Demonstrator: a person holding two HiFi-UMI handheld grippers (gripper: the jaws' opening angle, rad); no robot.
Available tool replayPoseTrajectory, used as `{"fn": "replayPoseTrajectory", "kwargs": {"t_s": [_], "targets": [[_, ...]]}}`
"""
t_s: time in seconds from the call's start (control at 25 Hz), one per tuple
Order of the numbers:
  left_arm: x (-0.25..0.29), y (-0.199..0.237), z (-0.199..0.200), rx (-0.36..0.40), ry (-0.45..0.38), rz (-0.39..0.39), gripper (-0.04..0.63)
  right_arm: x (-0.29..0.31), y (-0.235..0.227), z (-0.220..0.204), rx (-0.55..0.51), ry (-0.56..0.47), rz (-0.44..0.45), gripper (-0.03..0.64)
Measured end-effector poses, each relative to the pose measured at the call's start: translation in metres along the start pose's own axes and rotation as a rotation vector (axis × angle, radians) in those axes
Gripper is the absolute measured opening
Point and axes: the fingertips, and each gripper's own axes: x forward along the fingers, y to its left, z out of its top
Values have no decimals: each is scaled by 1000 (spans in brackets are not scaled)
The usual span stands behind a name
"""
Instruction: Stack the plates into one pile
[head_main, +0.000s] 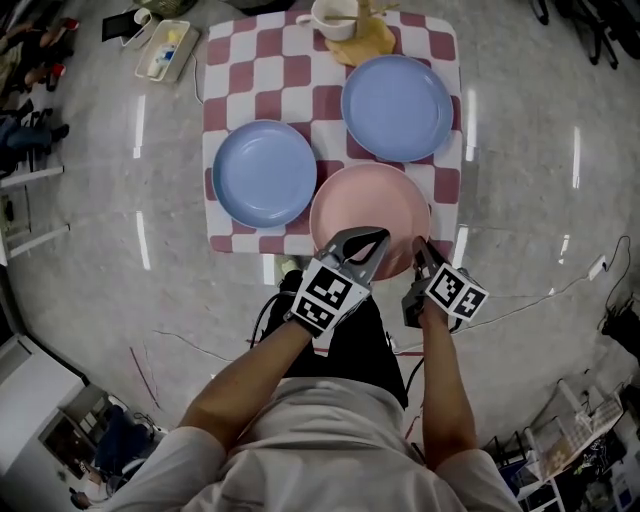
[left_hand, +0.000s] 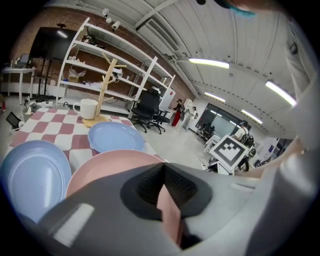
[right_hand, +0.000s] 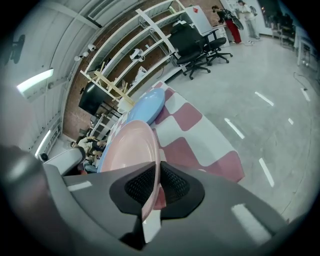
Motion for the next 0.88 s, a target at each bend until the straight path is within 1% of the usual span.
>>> {"fn": "replayPoseTrajectory", "kwargs": {"t_s": [0.2, 0.36, 0.52, 0.68, 0.88], "targets": [[-22, 5, 10, 6, -33, 15, 6, -4, 31, 4, -8, -15, 25, 28], [-42, 18, 12, 8, -44, 44, 6, 0, 60, 4, -14, -10, 49, 28], [-67, 34, 27, -2, -93, 78, 6, 10, 93, 1, -31, 7, 71, 28], [-92, 56, 22, -8, -99, 127, 6, 25, 127, -5, -46, 22, 89, 29], [-118, 81, 27, -31, -138, 168, 6, 48, 166, -11, -54, 44, 112, 29]]}}
